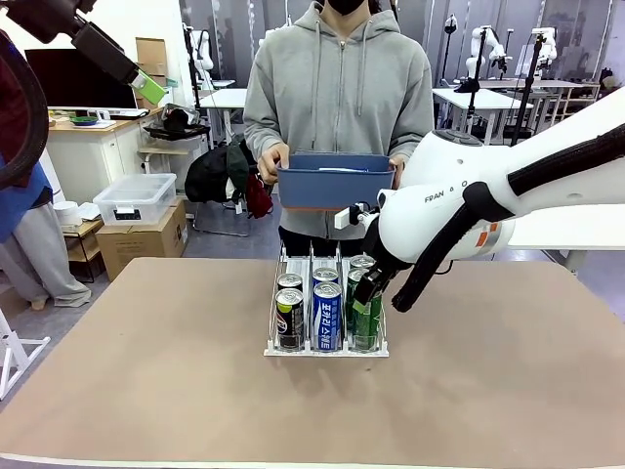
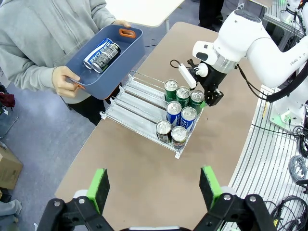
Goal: Fill the beverage cans into the dispenser.
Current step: Place the picked Sprite in the line of the Automatic Can Dispenser with the same cans.
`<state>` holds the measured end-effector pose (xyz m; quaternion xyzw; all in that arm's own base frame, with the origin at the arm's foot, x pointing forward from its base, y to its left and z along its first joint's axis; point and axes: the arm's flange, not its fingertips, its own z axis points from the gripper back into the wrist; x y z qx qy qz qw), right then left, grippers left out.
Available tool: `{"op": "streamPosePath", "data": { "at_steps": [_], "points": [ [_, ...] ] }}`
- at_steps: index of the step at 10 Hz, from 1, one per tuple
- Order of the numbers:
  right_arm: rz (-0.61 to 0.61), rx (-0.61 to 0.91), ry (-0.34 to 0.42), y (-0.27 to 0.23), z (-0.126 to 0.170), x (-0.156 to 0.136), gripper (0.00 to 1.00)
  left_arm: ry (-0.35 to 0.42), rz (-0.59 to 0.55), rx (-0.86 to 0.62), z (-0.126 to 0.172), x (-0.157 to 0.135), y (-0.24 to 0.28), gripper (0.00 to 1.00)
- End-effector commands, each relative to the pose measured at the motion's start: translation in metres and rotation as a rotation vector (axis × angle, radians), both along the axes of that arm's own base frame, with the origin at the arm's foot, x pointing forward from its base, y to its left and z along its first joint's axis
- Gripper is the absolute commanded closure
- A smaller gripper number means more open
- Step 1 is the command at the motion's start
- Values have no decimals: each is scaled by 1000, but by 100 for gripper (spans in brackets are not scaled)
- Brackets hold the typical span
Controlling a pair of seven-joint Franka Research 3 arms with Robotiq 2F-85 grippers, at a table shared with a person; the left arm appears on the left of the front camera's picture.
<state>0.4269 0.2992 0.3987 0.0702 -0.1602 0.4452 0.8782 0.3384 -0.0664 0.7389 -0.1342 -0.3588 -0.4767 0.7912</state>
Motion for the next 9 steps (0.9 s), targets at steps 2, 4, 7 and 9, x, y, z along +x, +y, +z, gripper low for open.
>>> {"op": "streamPosePath", "data": {
  "at_steps": [2,4,7,9],
  "points": [
    [6,7,-2,-14,14,-11,0,7,-4,-3,-1,-1,1,0],
    [-1,36,-20,-25,25,-23,0,7,-4,-3,-1,-1,1,0],
    [8,79,-55,-36,41,-35,0,7,-4,-3,-1,-1,1,0],
    [21,90,-37,-39,42,-41,0,7,-4,-3,-1,-1,1,0]
  ]
}}
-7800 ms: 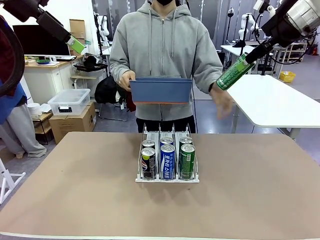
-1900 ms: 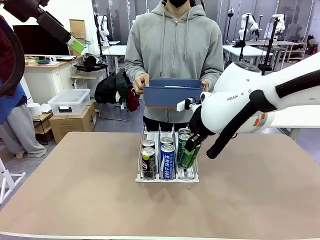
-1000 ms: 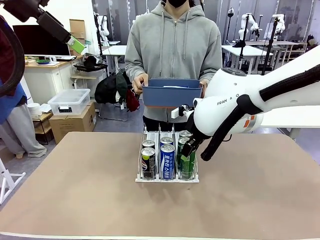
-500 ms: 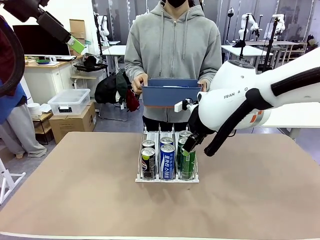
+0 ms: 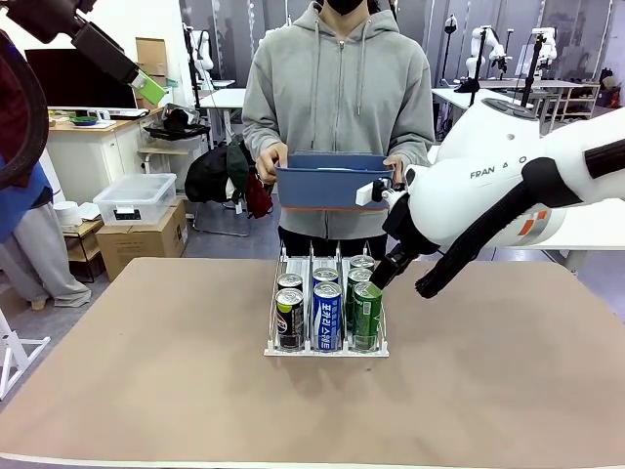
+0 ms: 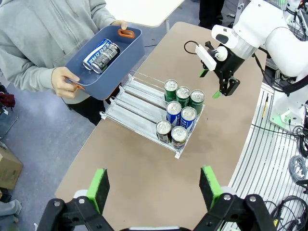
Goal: Fill the beverage cans into the dispenser.
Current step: Pick up the Ionic drink handed by the human.
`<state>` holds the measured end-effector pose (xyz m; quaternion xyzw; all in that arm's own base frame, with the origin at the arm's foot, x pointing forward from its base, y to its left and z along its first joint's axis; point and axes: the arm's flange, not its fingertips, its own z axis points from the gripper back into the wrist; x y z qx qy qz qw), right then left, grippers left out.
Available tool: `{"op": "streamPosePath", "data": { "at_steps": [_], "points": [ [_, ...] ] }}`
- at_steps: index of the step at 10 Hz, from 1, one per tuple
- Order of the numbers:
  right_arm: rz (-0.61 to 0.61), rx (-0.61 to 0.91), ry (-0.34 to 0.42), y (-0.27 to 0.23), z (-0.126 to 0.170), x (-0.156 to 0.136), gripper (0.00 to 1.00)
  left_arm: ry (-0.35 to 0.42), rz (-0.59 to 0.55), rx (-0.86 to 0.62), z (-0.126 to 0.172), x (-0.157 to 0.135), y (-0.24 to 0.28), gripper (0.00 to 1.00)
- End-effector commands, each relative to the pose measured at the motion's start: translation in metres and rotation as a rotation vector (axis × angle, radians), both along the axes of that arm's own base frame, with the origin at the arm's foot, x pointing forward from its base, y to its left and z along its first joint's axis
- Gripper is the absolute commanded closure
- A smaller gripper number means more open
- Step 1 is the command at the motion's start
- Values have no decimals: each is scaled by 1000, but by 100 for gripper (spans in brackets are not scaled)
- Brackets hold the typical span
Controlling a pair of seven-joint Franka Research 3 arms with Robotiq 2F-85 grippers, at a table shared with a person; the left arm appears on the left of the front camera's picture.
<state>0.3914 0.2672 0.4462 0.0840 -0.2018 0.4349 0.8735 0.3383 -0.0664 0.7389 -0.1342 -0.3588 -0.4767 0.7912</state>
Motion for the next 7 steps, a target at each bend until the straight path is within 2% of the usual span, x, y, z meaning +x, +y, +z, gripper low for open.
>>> {"op": "streamPosePath", "data": {
  "at_steps": [1,6,7],
  "points": [
    [-4,-8,-1,2,-1,3,0,7,-4,-3,-1,-1,1,0],
    [2,-2,1,1,-1,1,0,7,-4,-3,-1,-1,1,0],
    [58,48,-15,-8,17,-5,0,7,-4,-3,-1,-1,1,0]
  ]
}}
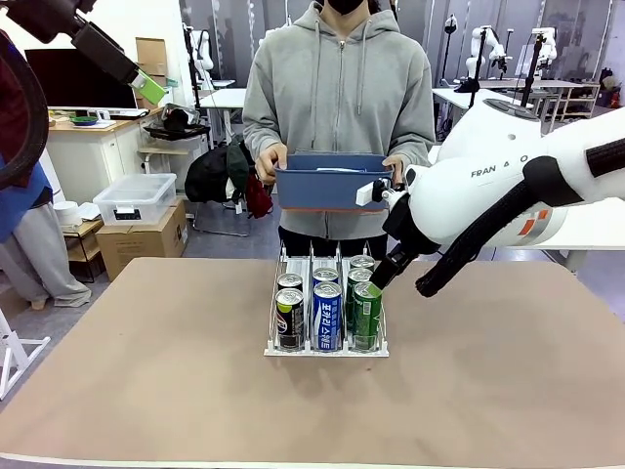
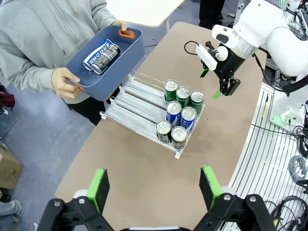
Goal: Fill the beverage cans into the dispenser.
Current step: Pick up the Ionic drink handed by the human.
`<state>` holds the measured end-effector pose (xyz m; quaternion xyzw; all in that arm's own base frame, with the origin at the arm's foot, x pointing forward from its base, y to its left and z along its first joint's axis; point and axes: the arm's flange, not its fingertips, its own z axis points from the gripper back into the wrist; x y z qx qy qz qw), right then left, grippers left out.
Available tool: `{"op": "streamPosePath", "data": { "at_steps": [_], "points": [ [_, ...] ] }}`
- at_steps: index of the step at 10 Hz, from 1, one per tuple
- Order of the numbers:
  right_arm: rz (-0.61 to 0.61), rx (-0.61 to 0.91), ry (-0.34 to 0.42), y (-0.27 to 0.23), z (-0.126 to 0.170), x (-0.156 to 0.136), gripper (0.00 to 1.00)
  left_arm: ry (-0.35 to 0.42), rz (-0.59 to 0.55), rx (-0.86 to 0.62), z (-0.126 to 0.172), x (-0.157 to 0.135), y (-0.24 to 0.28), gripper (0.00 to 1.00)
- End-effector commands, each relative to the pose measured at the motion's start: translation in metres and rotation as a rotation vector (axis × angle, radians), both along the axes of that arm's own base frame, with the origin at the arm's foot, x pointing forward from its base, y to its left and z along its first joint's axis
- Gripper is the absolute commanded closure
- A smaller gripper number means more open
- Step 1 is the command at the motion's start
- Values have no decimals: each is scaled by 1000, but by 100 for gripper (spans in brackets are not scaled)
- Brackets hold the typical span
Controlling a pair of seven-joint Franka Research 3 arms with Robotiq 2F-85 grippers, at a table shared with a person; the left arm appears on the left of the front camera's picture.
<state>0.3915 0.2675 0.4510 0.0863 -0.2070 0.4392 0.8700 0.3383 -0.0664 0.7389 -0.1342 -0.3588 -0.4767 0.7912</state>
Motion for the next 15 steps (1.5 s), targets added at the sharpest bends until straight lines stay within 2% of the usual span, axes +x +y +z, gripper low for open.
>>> {"op": "streamPosePath", "data": {
  "at_steps": [1,2,5,7,9,10,13,15],
  "points": [
    [81,58,-5,-19,30,-6,0,7,-4,-3,-1,-1,1,0],
    [130,86,-4,-30,51,-3,0,7,-4,-3,-1,-1,1,0],
    [119,123,-89,-75,118,14,0,7,-4,-3,-1,-1,1,0],
    [118,194,-98,-110,165,25,0,7,-4,-3,-1,-1,1,0],
    [68,241,-100,-133,203,32,0,7,-4,-3,-1,-1,1,0],
    [100,277,-75,-146,221,35,0,7,-4,-3,-1,-1,1,0],
    [57,311,-97,-170,257,36,0,7,-4,-3,-1,-1,1,0],
    [32,296,-115,-174,263,36,0,7,-4,-3,-1,-1,1,0]
  ]
}}
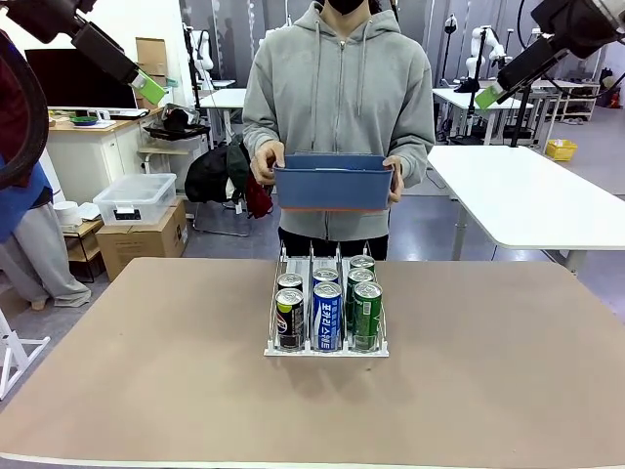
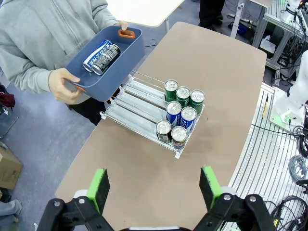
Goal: Fill the beverage cans into the dispenser.
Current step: Pick up the Ionic drink handed by the human.
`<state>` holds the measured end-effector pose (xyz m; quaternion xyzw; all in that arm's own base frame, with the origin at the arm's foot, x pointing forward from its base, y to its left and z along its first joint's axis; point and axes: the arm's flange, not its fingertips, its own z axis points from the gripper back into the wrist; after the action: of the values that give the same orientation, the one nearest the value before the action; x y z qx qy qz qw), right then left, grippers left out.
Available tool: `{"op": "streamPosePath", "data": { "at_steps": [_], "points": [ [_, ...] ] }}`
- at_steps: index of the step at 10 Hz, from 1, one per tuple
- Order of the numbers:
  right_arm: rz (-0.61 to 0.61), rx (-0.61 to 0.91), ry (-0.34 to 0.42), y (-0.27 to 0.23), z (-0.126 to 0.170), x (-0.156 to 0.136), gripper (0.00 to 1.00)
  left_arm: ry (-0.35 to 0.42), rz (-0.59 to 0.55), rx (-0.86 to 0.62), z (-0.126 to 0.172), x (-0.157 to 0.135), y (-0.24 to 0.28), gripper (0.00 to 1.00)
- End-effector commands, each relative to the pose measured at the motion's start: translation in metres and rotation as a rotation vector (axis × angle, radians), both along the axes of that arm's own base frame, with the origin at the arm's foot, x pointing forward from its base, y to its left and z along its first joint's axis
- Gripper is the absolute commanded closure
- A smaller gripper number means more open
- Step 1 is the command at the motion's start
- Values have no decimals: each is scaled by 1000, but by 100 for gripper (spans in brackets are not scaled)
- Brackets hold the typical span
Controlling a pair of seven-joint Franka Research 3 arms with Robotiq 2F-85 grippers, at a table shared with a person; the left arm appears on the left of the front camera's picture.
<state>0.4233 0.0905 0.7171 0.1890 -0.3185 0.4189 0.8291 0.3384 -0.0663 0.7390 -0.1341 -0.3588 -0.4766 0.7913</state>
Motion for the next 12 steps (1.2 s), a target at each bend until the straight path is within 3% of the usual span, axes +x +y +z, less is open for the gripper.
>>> {"op": "streamPosePath", "data": {
  "at_steps": [1,7,12],
  "points": [
    [6,-2,-1,2,-1,4,0,7,-4,-3,-1,-1,1,0],
    [6,-22,-4,0,-13,12,0,7,-4,-3,-1,-1,1,0],
    [-9,-13,16,1,-8,9,0,7,-4,-3,-1,-1,1,0]
  ]
}}
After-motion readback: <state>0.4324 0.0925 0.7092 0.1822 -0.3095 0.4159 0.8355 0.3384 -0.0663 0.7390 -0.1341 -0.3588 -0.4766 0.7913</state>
